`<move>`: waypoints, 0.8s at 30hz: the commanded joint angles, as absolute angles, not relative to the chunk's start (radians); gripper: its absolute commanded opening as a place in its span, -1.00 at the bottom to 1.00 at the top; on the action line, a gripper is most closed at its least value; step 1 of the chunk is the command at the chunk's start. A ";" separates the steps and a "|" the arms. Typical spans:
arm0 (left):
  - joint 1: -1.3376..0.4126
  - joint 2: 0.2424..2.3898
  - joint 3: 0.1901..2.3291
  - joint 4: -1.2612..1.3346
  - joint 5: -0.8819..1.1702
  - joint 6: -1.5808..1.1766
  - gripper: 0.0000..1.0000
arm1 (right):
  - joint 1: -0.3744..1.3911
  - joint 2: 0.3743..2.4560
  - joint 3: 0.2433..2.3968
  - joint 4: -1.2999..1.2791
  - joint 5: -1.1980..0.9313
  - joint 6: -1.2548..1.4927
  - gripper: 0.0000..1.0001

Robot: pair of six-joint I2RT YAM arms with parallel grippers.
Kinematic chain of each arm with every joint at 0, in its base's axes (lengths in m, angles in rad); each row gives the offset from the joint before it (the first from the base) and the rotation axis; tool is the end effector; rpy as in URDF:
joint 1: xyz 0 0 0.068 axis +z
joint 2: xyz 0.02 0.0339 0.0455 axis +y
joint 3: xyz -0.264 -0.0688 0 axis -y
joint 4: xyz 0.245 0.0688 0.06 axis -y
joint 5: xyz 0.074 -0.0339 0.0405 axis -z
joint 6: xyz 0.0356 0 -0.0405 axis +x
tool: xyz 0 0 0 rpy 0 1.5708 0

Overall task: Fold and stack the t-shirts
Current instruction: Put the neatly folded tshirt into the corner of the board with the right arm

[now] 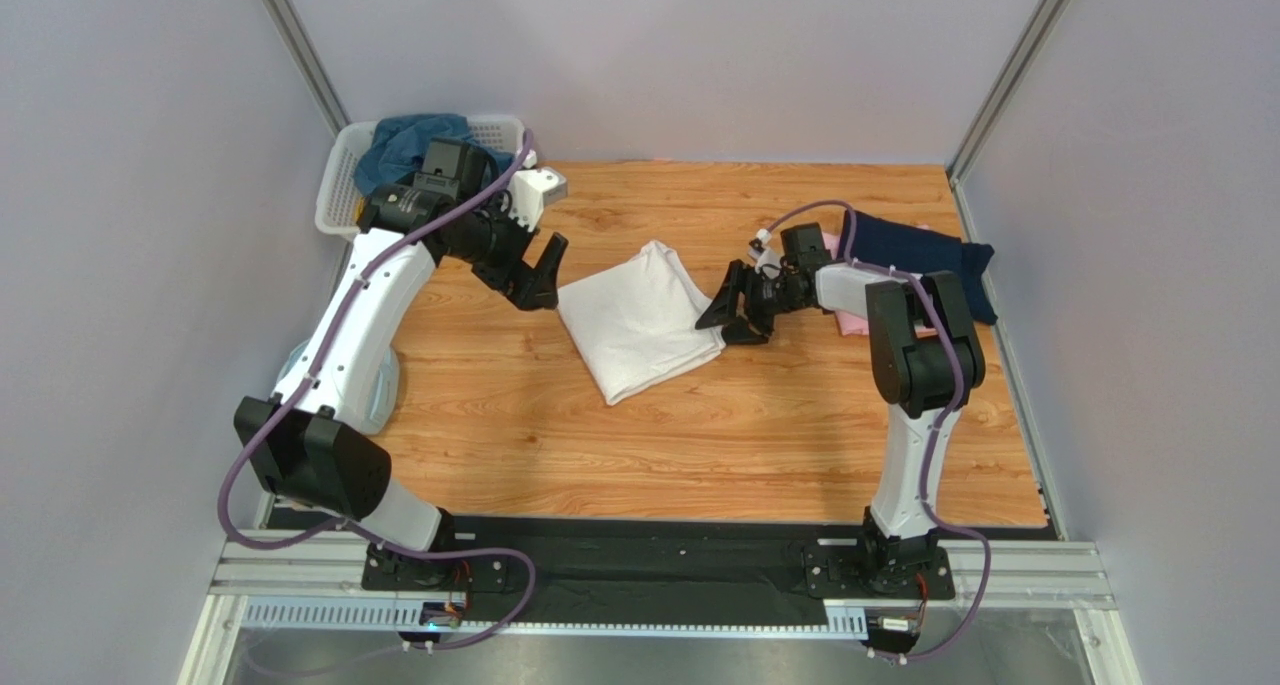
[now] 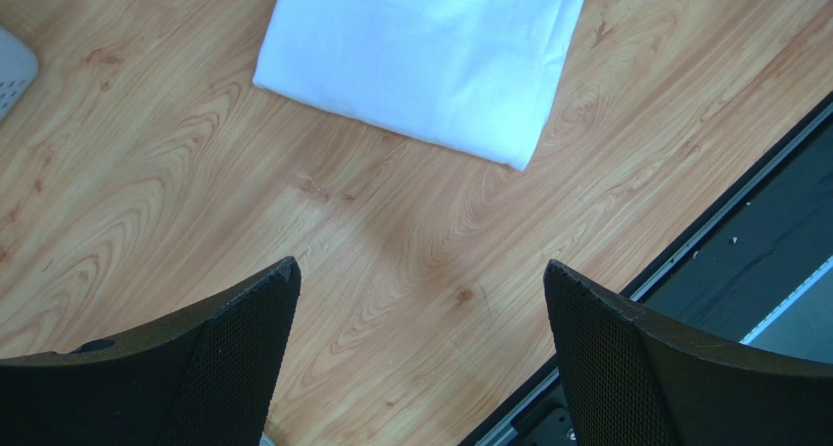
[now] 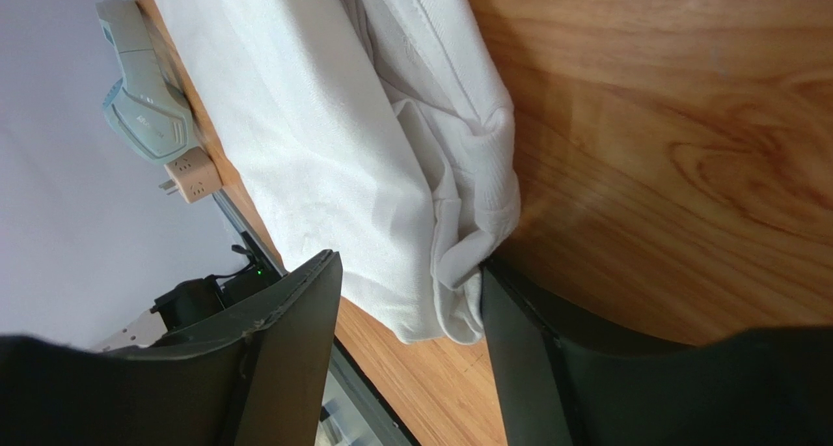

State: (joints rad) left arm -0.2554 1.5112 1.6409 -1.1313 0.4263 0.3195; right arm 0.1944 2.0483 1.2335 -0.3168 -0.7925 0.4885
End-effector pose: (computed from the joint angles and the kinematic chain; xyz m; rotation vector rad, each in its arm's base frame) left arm 0.2835 -0.0892 0.3786 0.8654 2.3659 -0.5203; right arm 0.3828 0.1012 0.1213 0.1473 2.7280 1.2756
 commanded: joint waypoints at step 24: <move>-0.282 1.769 1.626 -1.043 0.380 0.330 0.99 | 0.264 2.002 1.206 -0.365 -0.690 0.511 -1.00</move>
